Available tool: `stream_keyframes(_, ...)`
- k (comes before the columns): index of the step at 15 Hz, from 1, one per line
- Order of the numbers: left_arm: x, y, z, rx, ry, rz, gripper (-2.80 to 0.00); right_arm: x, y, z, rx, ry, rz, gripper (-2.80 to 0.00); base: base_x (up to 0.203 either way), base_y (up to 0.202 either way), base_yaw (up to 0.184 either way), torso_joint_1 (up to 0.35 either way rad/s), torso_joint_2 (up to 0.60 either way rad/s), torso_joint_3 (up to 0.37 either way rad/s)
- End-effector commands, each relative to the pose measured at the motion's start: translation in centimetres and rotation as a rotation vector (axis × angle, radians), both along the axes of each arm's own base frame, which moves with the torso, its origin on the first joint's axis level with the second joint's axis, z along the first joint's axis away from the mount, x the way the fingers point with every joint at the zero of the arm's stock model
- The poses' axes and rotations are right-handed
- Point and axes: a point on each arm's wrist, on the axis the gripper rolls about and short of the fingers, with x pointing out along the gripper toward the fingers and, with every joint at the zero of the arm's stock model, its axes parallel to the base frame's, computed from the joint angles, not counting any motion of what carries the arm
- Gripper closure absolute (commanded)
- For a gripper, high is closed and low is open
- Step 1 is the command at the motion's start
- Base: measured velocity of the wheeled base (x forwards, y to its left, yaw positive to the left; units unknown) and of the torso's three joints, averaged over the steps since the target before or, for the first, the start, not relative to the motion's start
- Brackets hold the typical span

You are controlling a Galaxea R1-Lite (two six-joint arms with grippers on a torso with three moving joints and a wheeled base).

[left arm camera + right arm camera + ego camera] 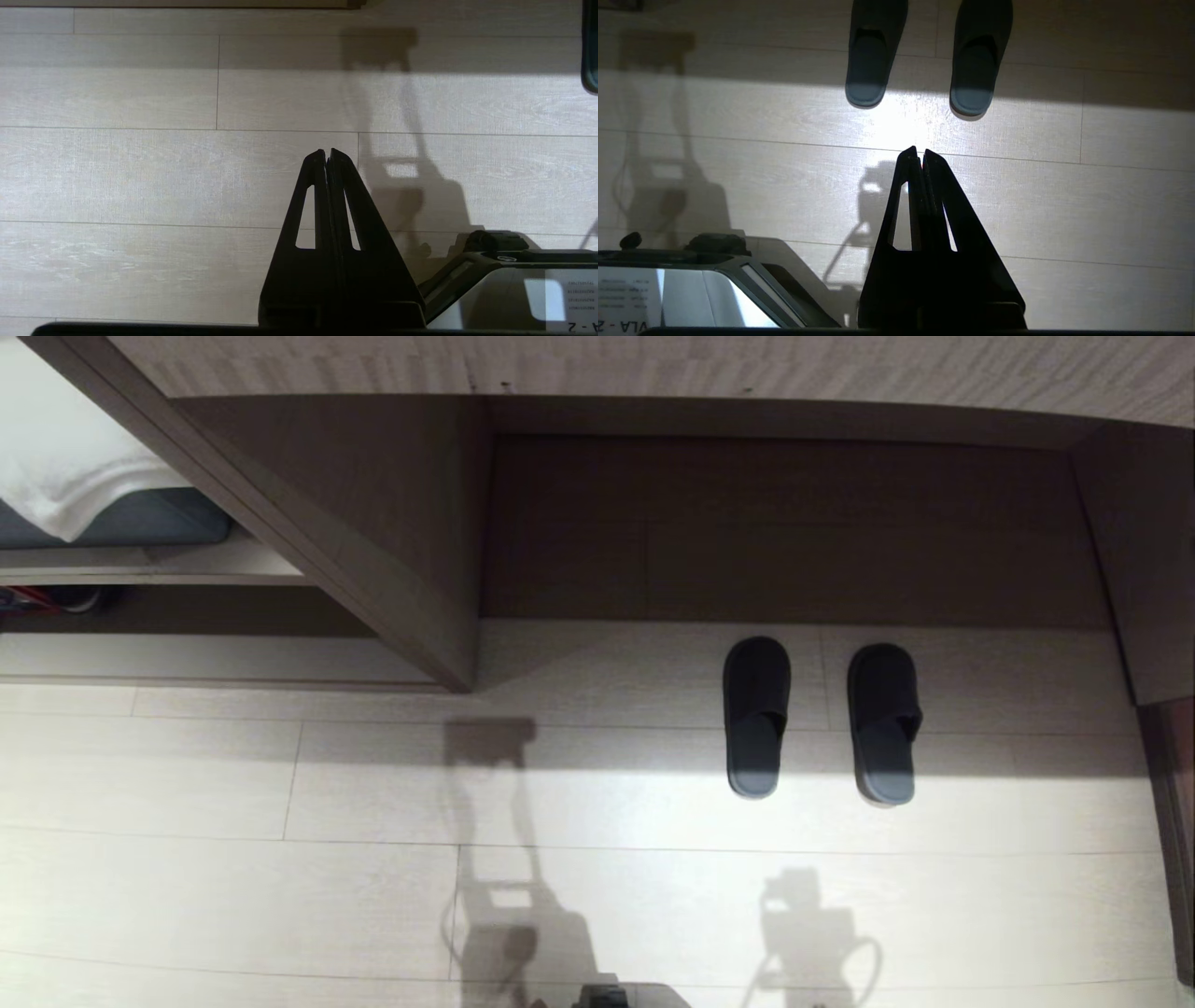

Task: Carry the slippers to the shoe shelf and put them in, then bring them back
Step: Pick up the slippers on the floor

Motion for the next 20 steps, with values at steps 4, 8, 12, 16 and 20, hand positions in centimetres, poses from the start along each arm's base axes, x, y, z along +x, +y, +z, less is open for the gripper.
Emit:
stream_keyframes(4,0.01,0.0,0.0,0.0,0.002,0.001,0.0,0.01,0.0,-0.04,0.0,0.002,0.0,0.0,0.0,0.0,0.0,0.003,0.0,-0.201)
stream_keyframes(8,0.0,0.0,0.0,0.0,0.0,0.001,0.0,0.01,0.0,-0.04,0.0,0.002,0.0,0.0,0.0,0.0,0.0,0.002,0.0,-0.196)
stream_keyframes(12,0.0,0.0,0.0,0.0,0.0,0.001,0.0,0.01,0.0,-0.04,0.0,0.002,0.0,0.0,0.0,0.0,0.0,0.004,0.0,-0.197)
stream_keyframes(16,0.01,0.0,0.0,-0.002,0.002,0.001,0.0,0.01,0.0,-0.04,0.0,0.002,0.0,0.0,0.0,0.0,0.0,0.001,0.0,-0.2)
stream_keyframes(20,0.0,0.0,0.0,0.0,0.0,0.001,0.0,0.01,0.0,-0.04,0.0,0.002,0.0,0.0,0.0,0.0,0.0,0.002,0.0,-0.199)
